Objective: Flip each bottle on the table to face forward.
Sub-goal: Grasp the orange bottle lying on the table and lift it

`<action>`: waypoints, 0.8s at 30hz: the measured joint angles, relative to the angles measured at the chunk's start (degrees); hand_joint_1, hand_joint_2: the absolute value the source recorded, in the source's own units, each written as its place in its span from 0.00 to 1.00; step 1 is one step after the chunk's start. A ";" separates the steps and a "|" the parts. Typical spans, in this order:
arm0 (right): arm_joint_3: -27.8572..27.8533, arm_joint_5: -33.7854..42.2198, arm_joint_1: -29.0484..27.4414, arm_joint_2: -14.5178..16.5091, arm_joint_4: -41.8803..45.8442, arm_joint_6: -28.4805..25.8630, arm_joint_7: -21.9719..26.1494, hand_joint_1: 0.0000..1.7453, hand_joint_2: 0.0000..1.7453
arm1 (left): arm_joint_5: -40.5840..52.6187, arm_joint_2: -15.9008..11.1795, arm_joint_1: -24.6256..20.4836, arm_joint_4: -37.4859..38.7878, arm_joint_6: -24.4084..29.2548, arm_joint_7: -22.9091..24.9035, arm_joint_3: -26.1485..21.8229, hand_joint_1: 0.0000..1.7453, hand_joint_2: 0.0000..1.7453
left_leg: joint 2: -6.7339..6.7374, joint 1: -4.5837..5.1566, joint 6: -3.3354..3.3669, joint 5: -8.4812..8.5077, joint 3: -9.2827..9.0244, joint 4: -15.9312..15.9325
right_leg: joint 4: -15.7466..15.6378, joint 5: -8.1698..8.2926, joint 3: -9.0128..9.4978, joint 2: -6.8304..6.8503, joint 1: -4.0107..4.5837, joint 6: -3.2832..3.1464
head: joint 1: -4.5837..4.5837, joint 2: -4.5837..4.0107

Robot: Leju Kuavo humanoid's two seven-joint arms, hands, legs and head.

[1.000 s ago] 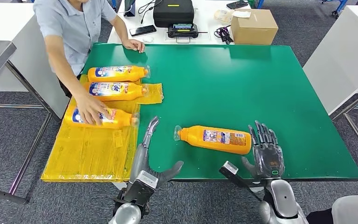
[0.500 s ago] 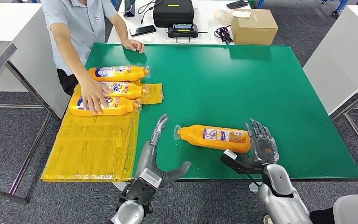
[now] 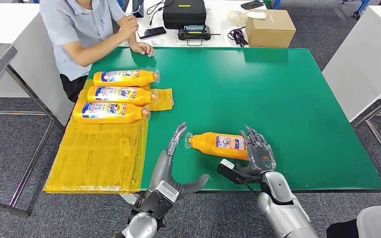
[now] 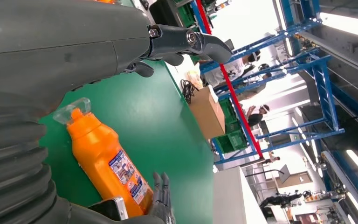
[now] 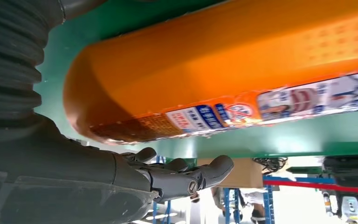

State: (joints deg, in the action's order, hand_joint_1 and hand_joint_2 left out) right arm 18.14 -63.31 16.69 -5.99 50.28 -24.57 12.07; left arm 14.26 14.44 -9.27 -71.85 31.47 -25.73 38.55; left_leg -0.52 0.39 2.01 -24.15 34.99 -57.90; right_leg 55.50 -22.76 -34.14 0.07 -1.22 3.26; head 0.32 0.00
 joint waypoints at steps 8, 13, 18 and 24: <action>2.53 3.06 -0.79 0.27 2.40 2.01 -0.84 0.00 1.00 | 0.23 -0.02 -0.05 0.05 -0.40 0.51 0.44 0.00 1.00 | 0.00 0.00 0.00 0.00 0.01 0.00 | 0.00 0.00 0.00 0.00 0.00 0.00 | 0.00 0.00; 2.58 4.22 -0.30 0.16 1.98 2.11 -2.22 0.00 1.00 | 0.30 -0.04 -0.06 0.05 -0.73 0.76 0.48 0.00 1.00 | -0.01 0.01 0.00 0.00 0.01 0.00 | 0.00 0.00 0.00 0.00 -0.01 0.00 | 0.01 0.00; 2.58 4.27 -0.04 0.11 1.59 2.10 -2.48 0.00 1.00 | 0.34 -0.04 -0.06 0.05 -0.72 0.81 0.49 0.00 1.00 | -0.01 0.01 0.00 0.00 0.01 0.00 | 0.00 0.00 0.00 0.00 -0.01 0.00 | 0.01 0.00; 2.56 2.99 0.18 0.09 1.31 1.37 -3.99 0.00 1.00 | 0.54 -0.06 -0.05 0.05 -0.72 1.04 0.49 0.00 1.00 | -0.01 0.01 0.00 0.00 0.01 0.00 | 0.00 0.00 0.00 0.00 0.00 0.00 | 0.01 0.00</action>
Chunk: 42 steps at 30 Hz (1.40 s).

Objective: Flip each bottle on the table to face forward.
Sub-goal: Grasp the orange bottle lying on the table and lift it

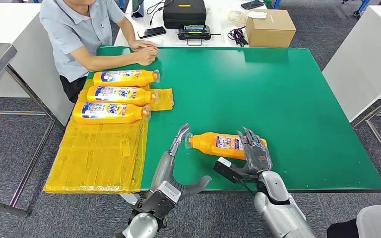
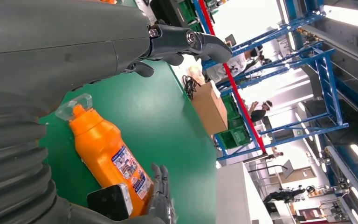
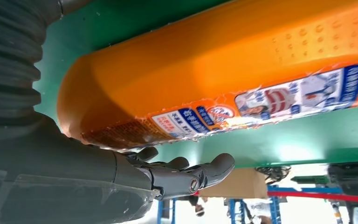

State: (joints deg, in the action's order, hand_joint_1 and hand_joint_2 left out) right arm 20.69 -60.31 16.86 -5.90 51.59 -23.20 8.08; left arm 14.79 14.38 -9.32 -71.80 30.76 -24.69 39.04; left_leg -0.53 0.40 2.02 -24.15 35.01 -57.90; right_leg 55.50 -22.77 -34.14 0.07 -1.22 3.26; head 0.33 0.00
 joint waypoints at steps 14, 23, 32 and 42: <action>-0.10 -1.60 3.39 0.67 -3.04 2.78 -2.60 0.00 1.00 | 0.59 -0.41 0.00 0.00 -0.79 0.63 -0.02 0.00 1.00 | 0.02 0.00 0.00 0.00 0.00 0.00 | 0.00 0.00 0.00 -0.01 0.00 0.00 | 0.00 0.00; -0.06 -0.80 7.86 1.30 -7.10 7.57 -2.81 0.00 1.00 | 0.38 -0.41 -0.10 0.02 -0.95 0.69 0.00 0.00 1.00 | 0.01 0.00 0.00 0.01 -0.03 -0.01 | 0.00 0.01 0.01 0.00 0.00 0.01 | 0.00 0.00; -0.03 -0.54 8.96 1.55 -8.69 7.70 -2.79 0.00 1.00 | 0.38 -0.41 -0.17 0.04 -1.03 0.69 0.00 0.00 1.00 | 0.01 0.00 0.00 0.01 -0.02 -0.01 | 0.00 0.01 0.01 0.00 0.00 0.01 | 0.00 0.00; -0.02 2.73 11.21 1.54 -11.80 12.36 -2.46 0.94 1.00 | -0.74 -0.41 -0.58 0.34 -0.78 -0.26 0.04 0.00 1.00 | 0.02 0.00 0.00 0.01 -0.22 -0.01 | -0.01 0.02 0.17 -0.01 0.00 0.01 | -0.01 0.00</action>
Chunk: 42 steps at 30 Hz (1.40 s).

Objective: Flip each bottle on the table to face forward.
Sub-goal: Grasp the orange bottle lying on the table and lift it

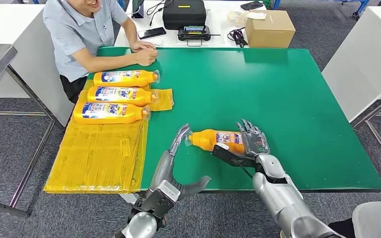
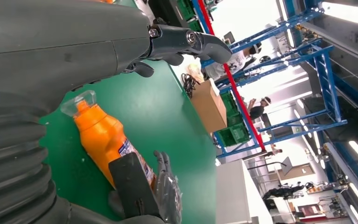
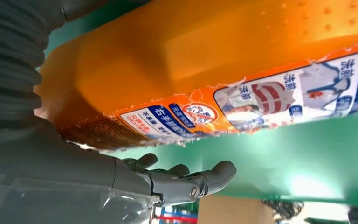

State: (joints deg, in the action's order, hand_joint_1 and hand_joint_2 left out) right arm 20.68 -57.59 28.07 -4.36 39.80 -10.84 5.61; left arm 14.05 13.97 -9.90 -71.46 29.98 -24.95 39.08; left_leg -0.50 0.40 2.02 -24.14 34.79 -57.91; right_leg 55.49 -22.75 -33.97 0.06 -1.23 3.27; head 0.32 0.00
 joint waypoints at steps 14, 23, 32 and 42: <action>-1.47 11.71 5.35 -1.31 -5.28 9.77 3.85 1.00 1.00 | -1.19 0.03 -1.35 2.21 -0.50 -1.25 0.94 0.00 1.00 | 0.00 0.00 0.01 -0.01 -0.53 0.00 | -0.05 0.01 0.49 0.00 0.00 0.01 | 0.01 0.00; -1.55 11.93 5.40 -1.53 -5.48 9.94 4.01 1.00 1.00 | -1.29 0.04 -1.43 2.58 -0.51 -1.37 0.94 0.00 1.00 | 0.00 0.00 0.01 -0.01 -0.61 0.00 | -0.05 0.01 0.57 0.00 0.01 0.01 | 0.02 0.00; -1.55 13.61 5.37 -1.86 -5.57 10.35 5.13 1.00 1.00 | -1.83 0.13 -1.58 2.89 -0.84 -1.37 0.94 0.00 1.00 | 0.00 0.00 0.02 -0.02 -0.69 0.00 | -0.06 0.01 0.65 0.00 0.01 0.01 | 0.02 0.00; -4.12 29.57 1.48 -2.52 -0.14 14.01 15.33 1.00 1.00 | -20.78 2.23 -1.80 3.55 4.60 -8.65 -1.40 0.00 1.00 | 0.07 -0.01 0.02 -0.06 -0.72 0.00 | -0.06 0.02 0.70 -0.03 0.02 0.02 | 0.03 0.00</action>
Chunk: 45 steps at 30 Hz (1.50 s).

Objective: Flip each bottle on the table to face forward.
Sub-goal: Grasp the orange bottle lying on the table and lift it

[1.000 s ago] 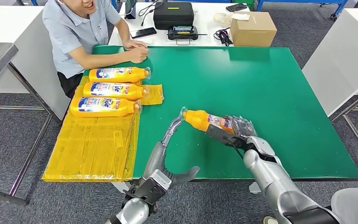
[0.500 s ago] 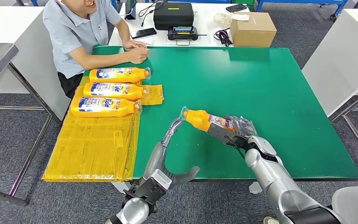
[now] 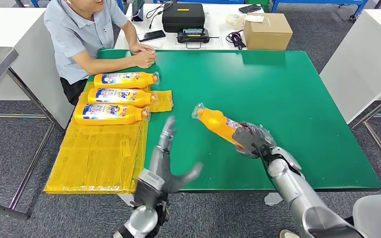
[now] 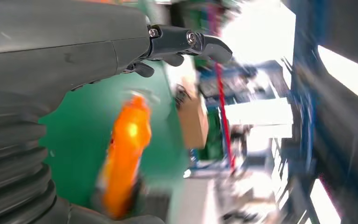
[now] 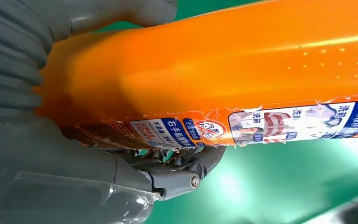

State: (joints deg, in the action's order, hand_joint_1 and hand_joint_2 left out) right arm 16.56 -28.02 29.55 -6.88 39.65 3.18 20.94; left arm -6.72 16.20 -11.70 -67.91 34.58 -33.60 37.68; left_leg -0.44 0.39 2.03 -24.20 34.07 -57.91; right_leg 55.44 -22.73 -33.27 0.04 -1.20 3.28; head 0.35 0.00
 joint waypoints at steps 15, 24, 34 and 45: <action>1.09 20.94 -9.03 2.04 22.30 5.87 0.23 1.00 1.00 | -29.85 0.06 0.51 -1.33 -6.37 1.62 -2.32 0.00 1.00 | -0.16 0.03 0.01 0.08 0.84 0.00 | 0.08 0.00 -0.72 0.04 -0.06 0.02 | -0.02 0.00; 5.22 24.40 -8.57 3.74 24.59 9.57 0.41 1.00 1.00 | -36.01 -0.77 0.52 -1.42 -17.88 7.12 -2.64 0.00 1.00 | -0.14 -0.01 0.00 0.07 0.87 0.00 | 0.08 0.00 -0.79 0.04 -0.01 0.02 | -0.03 0.00; 9.68 24.22 -7.65 4.06 23.65 11.23 0.66 1.00 1.00 | -33.67 -1.14 -0.59 -0.14 -17.15 6.60 -2.72 0.00 1.00 | -0.15 0.01 0.00 0.07 0.89 0.00 | 0.08 0.00 -0.79 0.04 -0.03 0.02 | -0.02 0.00; 12.92 24.45 -6.03 4.28 21.46 12.34 0.78 1.00 1.00 | -36.12 -1.14 -0.94 1.23 -19.96 7.43 -3.76 0.00 1.00 | -0.14 0.00 0.00 0.07 0.92 0.00 | 0.08 0.00 -0.82 0.04 -0.02 0.02 | -0.02 0.00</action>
State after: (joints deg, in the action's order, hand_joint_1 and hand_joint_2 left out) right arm 29.49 -3.57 23.52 -2.60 61.11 15.51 21.72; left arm -42.85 15.06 -12.64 -66.69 14.62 -26.17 33.92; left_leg -0.58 0.39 2.04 -24.12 34.99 -57.91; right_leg 55.52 -22.73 -34.09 0.07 -1.23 3.30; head 0.33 0.00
